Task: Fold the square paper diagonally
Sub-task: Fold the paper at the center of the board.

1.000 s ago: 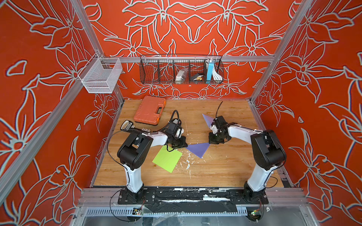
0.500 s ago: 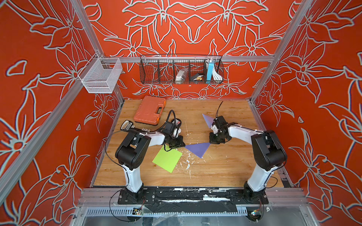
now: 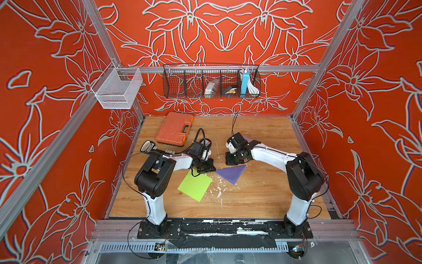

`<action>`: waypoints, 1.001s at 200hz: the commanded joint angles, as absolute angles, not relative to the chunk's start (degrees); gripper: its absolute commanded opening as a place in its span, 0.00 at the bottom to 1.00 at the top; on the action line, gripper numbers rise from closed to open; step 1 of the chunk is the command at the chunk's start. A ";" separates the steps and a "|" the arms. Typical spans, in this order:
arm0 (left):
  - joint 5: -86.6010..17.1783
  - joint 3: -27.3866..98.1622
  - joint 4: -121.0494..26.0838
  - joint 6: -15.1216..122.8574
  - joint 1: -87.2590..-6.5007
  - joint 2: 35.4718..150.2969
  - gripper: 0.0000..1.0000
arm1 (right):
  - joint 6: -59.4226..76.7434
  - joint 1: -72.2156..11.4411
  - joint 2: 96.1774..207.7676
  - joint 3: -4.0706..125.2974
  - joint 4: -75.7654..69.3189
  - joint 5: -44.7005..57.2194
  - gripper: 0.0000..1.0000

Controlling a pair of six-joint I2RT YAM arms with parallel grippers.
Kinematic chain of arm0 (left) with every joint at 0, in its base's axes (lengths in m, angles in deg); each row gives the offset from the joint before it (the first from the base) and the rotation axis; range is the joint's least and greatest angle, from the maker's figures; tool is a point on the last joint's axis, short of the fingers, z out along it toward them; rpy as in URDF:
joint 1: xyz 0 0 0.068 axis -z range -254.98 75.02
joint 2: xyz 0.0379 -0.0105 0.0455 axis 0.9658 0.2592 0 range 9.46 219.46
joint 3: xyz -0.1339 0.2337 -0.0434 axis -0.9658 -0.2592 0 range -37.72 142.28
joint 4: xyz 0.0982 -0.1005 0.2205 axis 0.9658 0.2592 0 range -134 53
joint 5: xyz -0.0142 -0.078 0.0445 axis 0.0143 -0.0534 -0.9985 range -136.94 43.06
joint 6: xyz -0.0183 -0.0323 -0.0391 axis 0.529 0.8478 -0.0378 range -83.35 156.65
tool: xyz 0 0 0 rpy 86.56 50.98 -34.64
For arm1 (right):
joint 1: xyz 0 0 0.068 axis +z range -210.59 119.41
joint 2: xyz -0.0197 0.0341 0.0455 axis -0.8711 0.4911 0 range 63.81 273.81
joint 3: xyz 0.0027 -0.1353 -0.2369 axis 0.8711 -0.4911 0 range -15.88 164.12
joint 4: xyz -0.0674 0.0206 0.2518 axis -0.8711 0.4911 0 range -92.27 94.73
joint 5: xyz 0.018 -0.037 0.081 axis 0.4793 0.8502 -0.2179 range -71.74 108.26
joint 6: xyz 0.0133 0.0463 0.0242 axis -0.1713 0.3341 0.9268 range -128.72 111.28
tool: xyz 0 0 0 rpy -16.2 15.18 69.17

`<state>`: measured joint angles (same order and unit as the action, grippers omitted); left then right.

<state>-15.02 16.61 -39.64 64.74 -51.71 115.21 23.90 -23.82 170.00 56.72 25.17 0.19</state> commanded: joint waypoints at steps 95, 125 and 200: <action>-19.48 15.63 -34.68 63.28 -51.18 113.62 0.00 | 28.29 -20.17 175.99 57.77 25.71 2.84 0.00; -18.38 15.42 -35.91 63.77 -50.49 111.59 0.00 | 27.89 -20.03 176.21 57.20 25.94 4.25 0.00; -18.73 16.28 -36.95 65.14 -46.91 106.47 0.01 | 27.84 -19.98 177.23 54.95 24.83 5.91 0.00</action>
